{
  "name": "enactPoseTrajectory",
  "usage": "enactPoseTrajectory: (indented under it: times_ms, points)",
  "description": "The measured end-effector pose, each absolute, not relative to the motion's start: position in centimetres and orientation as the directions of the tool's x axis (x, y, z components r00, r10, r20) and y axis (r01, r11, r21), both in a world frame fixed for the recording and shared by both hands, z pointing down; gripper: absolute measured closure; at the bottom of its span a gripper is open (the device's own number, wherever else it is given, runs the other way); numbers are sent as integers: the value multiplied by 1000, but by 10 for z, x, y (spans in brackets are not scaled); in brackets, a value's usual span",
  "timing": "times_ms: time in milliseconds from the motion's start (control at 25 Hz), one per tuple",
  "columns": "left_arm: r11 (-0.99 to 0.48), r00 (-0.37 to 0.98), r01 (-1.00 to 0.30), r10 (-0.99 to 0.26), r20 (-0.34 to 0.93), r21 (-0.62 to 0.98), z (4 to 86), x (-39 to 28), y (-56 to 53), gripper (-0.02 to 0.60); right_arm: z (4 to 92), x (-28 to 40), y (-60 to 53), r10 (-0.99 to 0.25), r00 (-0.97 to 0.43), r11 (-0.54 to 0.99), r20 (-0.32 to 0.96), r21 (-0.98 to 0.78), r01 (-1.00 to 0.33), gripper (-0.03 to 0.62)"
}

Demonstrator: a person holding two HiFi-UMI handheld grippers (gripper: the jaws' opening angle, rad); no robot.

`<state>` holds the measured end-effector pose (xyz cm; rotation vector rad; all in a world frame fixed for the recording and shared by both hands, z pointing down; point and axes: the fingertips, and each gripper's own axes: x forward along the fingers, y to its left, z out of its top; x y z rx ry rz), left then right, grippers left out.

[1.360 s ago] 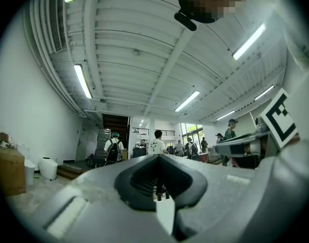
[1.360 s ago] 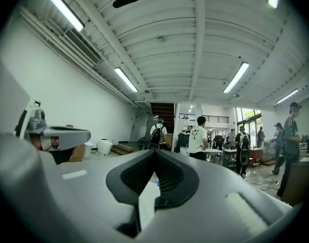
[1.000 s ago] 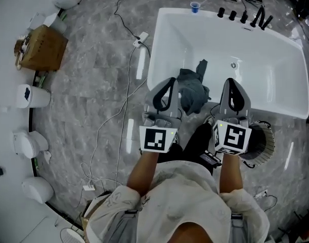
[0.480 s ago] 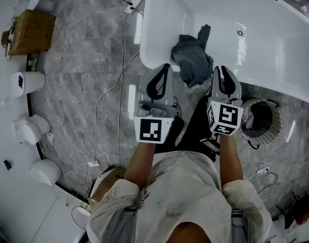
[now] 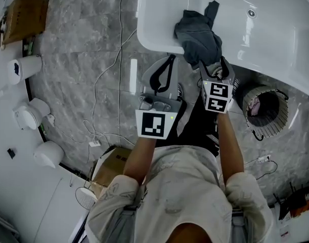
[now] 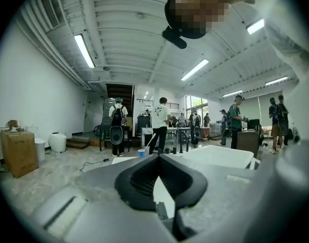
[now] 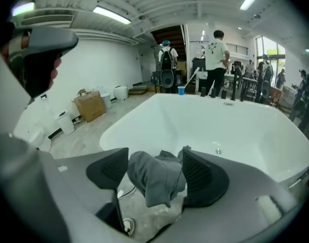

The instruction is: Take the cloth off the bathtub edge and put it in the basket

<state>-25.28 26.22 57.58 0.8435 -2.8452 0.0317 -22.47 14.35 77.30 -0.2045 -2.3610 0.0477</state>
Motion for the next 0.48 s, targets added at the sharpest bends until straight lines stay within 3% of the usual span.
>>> enactPoseTrajectory:
  times_ms: [160,480]
  points:
    - [838,-816,-543,-539,209,42,596,-252,261,581,831,-220,145,193,-575,981,795,-163,103,129]
    - [831,-792,-553,-545,274,55,631,-247,256,581,889,-227,132,160,-508,985,847,-167,31,58]
